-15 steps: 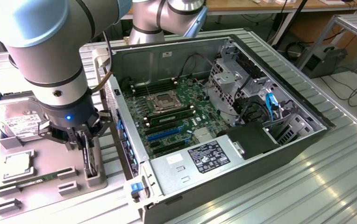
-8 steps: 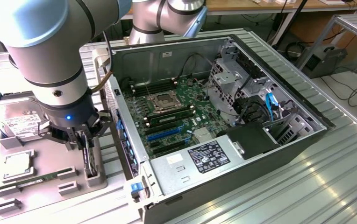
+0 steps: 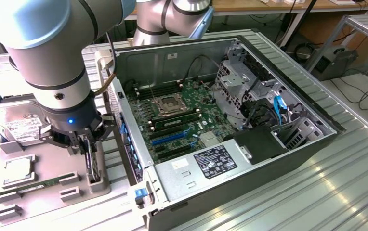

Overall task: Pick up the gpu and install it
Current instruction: 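Pick up the gpu and move the gpu toward the slot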

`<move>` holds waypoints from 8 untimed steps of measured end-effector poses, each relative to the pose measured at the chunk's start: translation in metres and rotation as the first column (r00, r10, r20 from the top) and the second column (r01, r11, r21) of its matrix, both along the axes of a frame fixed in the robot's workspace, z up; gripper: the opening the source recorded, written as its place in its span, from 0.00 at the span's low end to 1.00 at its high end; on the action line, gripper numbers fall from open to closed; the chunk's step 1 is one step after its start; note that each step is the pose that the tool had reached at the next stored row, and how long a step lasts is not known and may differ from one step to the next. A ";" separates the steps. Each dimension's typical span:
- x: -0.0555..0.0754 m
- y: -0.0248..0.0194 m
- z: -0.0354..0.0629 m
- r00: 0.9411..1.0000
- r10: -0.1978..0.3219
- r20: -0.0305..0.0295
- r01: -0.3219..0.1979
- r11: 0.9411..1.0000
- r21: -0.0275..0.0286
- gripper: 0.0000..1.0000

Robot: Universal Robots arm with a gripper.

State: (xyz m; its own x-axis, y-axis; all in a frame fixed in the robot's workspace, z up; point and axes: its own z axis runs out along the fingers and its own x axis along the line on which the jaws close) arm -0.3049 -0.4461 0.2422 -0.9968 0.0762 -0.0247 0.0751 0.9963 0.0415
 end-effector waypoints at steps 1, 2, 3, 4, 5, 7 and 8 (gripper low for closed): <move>0.000 0.0000 0.0000 1.000 0.000 0.000 0.000 1.000 0.000 0.26; 0.000 0.0000 0.0001 1.000 0.000 0.000 0.000 1.000 0.000 0.26; 0.000 0.0000 0.0002 1.000 0.000 0.000 0.000 1.000 0.000 0.26; 0.000 0.0000 0.0004 1.000 0.000 0.000 0.000 1.000 0.000 0.26; 0.000 0.0000 0.0008 1.000 0.000 0.000 0.000 1.000 0.000 0.26; 0.000 0.0000 0.0016 1.000 0.000 0.000 0.000 1.000 0.000 0.26; 0.000 0.0000 0.0019 1.000 0.000 0.000 0.000 1.000 0.000 0.26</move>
